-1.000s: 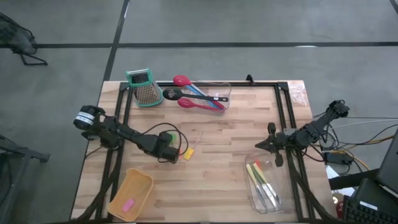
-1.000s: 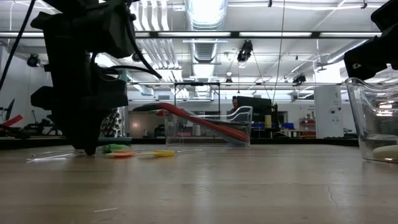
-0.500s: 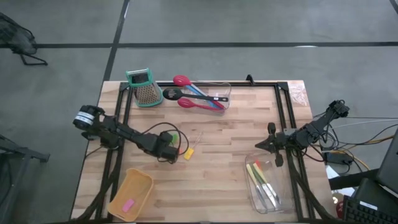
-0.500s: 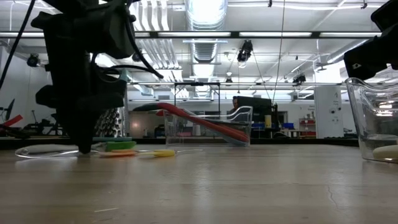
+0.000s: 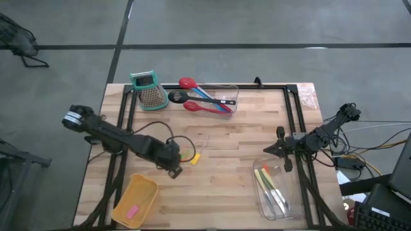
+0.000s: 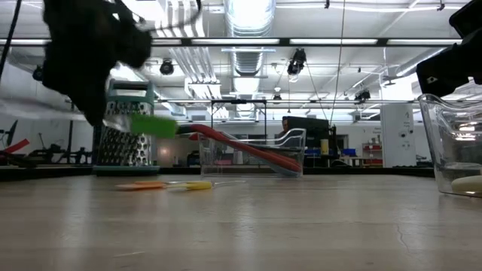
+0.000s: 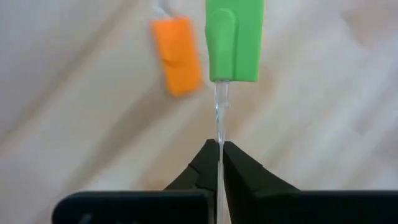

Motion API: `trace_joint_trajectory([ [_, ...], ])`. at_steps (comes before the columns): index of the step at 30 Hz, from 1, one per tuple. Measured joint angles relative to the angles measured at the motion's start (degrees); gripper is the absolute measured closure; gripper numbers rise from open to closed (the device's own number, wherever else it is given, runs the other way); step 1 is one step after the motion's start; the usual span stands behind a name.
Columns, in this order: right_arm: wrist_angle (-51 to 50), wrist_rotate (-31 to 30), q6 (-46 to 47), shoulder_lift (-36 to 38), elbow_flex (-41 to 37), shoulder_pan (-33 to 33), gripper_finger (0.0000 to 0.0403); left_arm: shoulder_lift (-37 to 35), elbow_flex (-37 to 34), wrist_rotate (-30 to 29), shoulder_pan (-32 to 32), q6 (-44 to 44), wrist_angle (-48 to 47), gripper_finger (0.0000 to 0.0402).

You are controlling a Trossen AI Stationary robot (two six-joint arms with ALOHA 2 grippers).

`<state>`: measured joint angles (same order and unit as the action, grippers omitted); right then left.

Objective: Pick & Place Kitchen Items
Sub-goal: Put the green spatula into the yellow bin

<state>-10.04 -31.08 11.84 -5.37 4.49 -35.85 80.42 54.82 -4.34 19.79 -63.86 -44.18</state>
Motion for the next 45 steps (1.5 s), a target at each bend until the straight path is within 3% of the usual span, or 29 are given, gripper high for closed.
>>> trace_joint_trajectory([
  [8,0.0,-0.01,0.0,0.0,0.0,0.0,0.0394,-7.76,2.76,1.57,12.65,-5.79,-1.97,0.0387],
  [17,-0.02,0.0,0.0,0.0,0.0,0.0,0.0394,-10.19,2.76,-1.41,29.04,-27.6,-10.33,0.0386],
  [27,-0.02,-0.01,0.0,0.0,0.0,-0.01,0.0394,-8.27,2.52,-8.77,44.43,-49.04,-9.88,0.0386],
  [32,-0.02,-0.01,0.0,0.0,0.0,-0.01,0.0394,-6.08,2.5,-9.16,47.75,-55.78,-9.86,0.0384],
  [45,-0.02,0.01,0.0,0.0,0.0,0.0,0.0394,-3.26,2.12,-9.18,48.04,-54.93,-7.77,0.0372],
])
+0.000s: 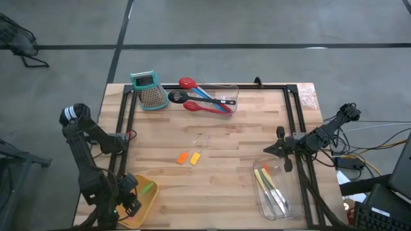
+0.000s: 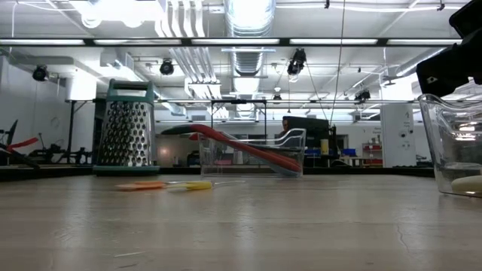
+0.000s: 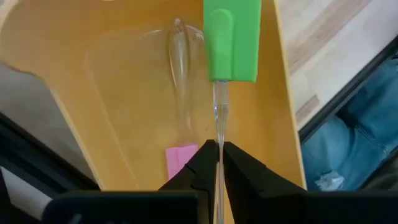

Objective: Pick & Place Kitchen Items
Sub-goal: Put the green spatula into the yellow bin, then put the orange spatula into the yellow bin

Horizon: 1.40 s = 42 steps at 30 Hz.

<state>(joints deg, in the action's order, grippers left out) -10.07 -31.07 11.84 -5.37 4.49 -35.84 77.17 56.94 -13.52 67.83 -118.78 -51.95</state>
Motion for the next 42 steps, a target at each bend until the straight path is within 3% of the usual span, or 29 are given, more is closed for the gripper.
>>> trace_joint_trajectory([
  [8,0.0,-0.02,0.0,0.0,0.0,-0.01,0.0394,-0.06,-1.15,-2.91,-0.04,0.02,-0.42,0.0362],
  [22,0.0,0.0,0.0,0.0,0.0,-0.01,0.0394,-0.11,-1.57,-4.52,-0.02,0.17,-0.27,0.0283],
  [35,0.0,-0.02,0.0,0.0,0.0,0.0,0.0394,-3.83,-0.35,-4.62,-0.02,0.36,1.55,0.0278],
  [42,0.01,-0.02,0.0,0.0,0.0,0.01,0.0394,-6.77,-0.34,-10.19,-0.11,0.46,1.5,0.0278],
])
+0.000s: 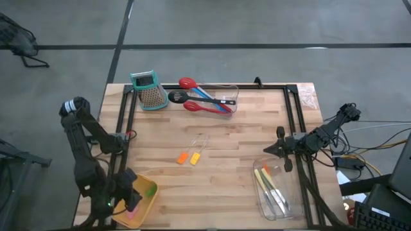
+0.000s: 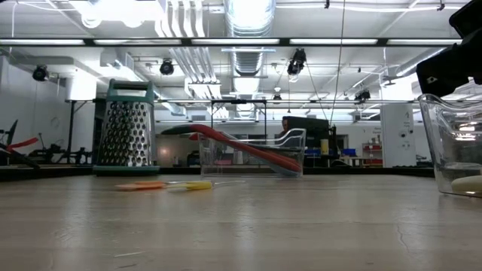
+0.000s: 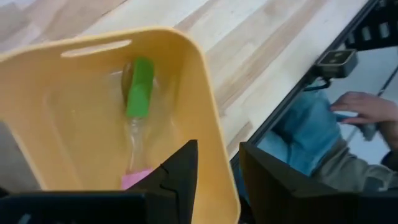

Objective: Pick & Place Kitchen Items
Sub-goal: Put the orange spatula into the yellow bin

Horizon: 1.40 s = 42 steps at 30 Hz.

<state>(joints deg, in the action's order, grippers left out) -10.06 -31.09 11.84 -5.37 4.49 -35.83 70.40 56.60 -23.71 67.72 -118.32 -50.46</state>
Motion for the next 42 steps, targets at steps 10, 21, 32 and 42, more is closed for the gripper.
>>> trace_joint_trajectory([
  [10,-0.01,0.01,0.0,0.0,0.0,-0.02,0.0394,-2.95,0.44,-6.78,-0.2,4.61,0.15,0.0278],
  [21,-0.01,0.02,0.0,0.0,0.0,-0.02,0.0394,-3.97,0.44,-38.29,-1.93,25.71,2.35,0.0278],
  [32,-0.01,0.0,0.0,0.0,0.0,-0.01,0.0394,1.96,0.35,-52.5,-8.54,38.8,7.04,0.0278],
  [42,-0.01,0.01,0.0,-0.01,0.0,-0.01,0.0394,8.03,0.31,-41.7,-18.29,39.03,8.34,0.0278],
])
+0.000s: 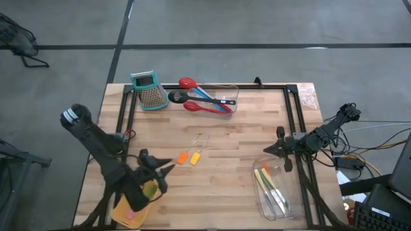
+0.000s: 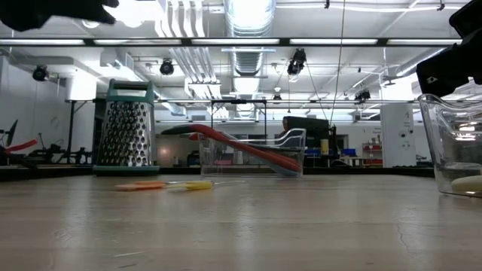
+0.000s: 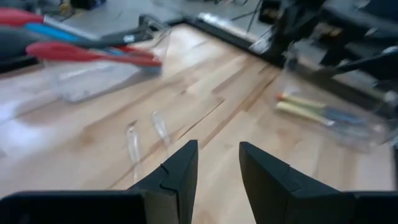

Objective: Pick & Place Kitchen Items
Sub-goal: Put the orange spatula into the yellow bin

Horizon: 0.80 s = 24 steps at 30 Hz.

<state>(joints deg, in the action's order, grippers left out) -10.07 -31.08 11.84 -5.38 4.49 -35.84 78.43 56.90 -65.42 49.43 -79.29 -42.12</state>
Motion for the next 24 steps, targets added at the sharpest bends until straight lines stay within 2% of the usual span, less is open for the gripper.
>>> trace_joint_trajectory([
  [8,0.0,-0.01,0.0,-0.01,0.0,-0.01,0.0394,6.29,0.0,2.66,-4.78,-0.04,0.36,0.0278],
  [18,0.02,-0.01,0.02,-0.01,0.0,0.01,0.0394,12.36,0.0,19.42,-14.48,-0.06,0.76,0.0278],
  [24,0.0,0.01,0.02,-0.01,0.0,0.01,0.0394,15.86,0.09,22.74,-18.91,2.98,1.49,0.0277],
])
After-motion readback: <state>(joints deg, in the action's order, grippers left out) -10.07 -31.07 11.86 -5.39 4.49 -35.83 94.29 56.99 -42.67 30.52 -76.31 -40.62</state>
